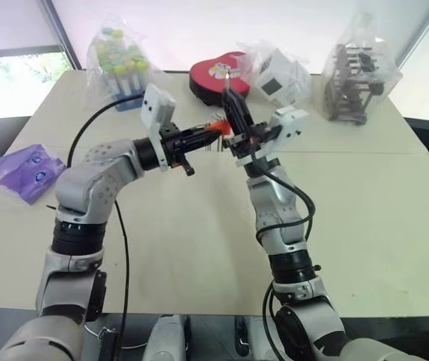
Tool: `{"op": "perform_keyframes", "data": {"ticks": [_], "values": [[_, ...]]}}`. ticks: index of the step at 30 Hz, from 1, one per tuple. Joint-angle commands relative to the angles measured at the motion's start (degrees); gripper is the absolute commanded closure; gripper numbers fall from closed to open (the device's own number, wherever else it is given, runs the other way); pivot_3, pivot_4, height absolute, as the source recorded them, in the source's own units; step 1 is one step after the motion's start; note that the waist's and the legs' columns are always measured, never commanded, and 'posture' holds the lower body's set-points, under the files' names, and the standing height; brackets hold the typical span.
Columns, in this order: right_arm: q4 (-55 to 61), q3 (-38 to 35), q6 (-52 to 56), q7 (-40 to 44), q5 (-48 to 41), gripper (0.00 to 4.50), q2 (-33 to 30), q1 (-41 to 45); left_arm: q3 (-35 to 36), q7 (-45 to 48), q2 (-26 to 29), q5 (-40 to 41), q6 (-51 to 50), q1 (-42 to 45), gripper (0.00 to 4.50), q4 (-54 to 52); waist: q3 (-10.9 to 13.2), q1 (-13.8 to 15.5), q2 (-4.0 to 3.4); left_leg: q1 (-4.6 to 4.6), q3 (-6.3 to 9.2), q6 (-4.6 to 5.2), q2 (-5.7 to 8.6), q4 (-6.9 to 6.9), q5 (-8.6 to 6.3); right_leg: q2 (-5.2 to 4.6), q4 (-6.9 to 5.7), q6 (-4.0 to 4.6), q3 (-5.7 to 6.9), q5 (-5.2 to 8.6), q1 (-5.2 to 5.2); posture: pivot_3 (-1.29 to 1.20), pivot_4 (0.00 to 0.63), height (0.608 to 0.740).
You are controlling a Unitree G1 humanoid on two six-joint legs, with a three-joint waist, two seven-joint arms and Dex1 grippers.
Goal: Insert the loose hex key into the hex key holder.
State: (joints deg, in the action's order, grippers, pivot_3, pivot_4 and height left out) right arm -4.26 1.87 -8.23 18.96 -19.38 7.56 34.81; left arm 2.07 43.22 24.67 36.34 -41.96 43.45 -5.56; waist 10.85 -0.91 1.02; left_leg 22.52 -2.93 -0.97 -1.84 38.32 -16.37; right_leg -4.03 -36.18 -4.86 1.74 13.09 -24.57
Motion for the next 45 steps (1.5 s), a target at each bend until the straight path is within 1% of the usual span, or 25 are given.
{"op": "perform_keyframes", "data": {"ticks": [1, 13, 26, 35, 39, 41, 42, 45], "values": [[1.19, -0.14, -0.59, 0.10, -0.23, 4.46, 0.32, 0.67, 2.99, -0.51, -0.14, 1.86, 0.80, 2.33, 4.50, -1.32, 0.00, 0.00, 0.00, 0.00, 0.00, 0.00, 0.00, 0.00, 0.00, 0.00, 0.00, 0.00, 0.00, 0.00, 0.00, 0.00, 0.150, 0.740], [2.49, -0.33, -0.07, -0.39, -0.54, 4.46, 0.29, 0.80, 3.39, -1.43, -0.48, 2.97, 0.59, 2.34, 4.50, -1.19, 0.00, -0.01, 0.00, 0.00, 0.00, 0.00, 0.00, 0.00, 0.00, 0.00, 0.00, 0.00, 0.00, 0.00, 0.00, 0.00, 0.150, 0.740], [6.74, -1.40, 5.04, -2.23, -3.99, 4.46, 0.04, 1.40, 1.90, -1.44, -0.95, 0.32, 4.73, 1.14, 4.50, -1.21, 0.00, 0.04, 0.00, 0.00, 0.00, 0.00, 0.00, 0.00, 0.00, 0.00, 0.01, 0.00, 0.00, 0.00, 0.00, 0.00, 0.150, 0.740], [7.67, -1.85, 8.25, -2.29, -4.52, 4.46, -1.31, 1.22, 1.70, -0.92, -1.73, -0.63, 6.91, 1.02, 4.50, -1.65, 0.00, 0.04, 0.00, 0.01, -0.01, 0.00, 0.00, 0.00, 0.00, 0.00, 0.01, 0.00, 0.00, 0.00, 0.00, 0.00, 0.150, 0.740], [8.09, -2.06, 9.19, -2.24, -4.65, 3.18, -1.90, 1.10, 1.63, -0.85, -1.88, -0.76, 7.35, 1.10, 4.50, -1.33, 0.00, 0.04, 0.00, 0.00, -0.01, 0.00, 0.00, 0.00, 0.00, 0.00, 0.01, 0.00, 0.00, 0.00, 0.00, 0.00, 0.150, 0.740], [8.32, -2.12, 9.13, -2.21, -4.23, 2.11, -2.26, 1.00, 1.65, -0.87, -1.94, -0.85, 7.53, 1.13, 4.50, -1.18, 0.00, 0.05, 0.00, 0.00, -0.01, 0.00, 0.00, 0.00, 0.00, 0.00, 0.01, 0.00, 0.00, 0.00, 0.00, 0.00, 0.150, 0.740], [8.52, -2.14, 9.05, -2.03, -4.07, 1.64, -2.54, 0.85, 1.64, -0.89, -1.96, -0.86, 7.64, 1.13, 4.50, -1.11, 0.00, 0.04, 0.00, 0.00, -0.01, 0.00, 0.00, 0.00, 0.00, 0.00, 0.01, 0.00, 0.00, 0.00, 0.00, 0.00, 0.150, 0.740], [10.57, -2.62, 9.21, -1.30, -3.75, 1.64, -4.61, -1.21, 1.79, -1.34, -2.31, -0.85, 7.85, 1.15, 4.50, -0.85, 0.00, 0.10, 0.00, 0.01, -0.01, 0.00, 0.00, 0.00, 0.00, 0.00, 0.02, 0.00, 0.00, 0.00, 0.00, 0.00, 0.150, 0.740]]}}
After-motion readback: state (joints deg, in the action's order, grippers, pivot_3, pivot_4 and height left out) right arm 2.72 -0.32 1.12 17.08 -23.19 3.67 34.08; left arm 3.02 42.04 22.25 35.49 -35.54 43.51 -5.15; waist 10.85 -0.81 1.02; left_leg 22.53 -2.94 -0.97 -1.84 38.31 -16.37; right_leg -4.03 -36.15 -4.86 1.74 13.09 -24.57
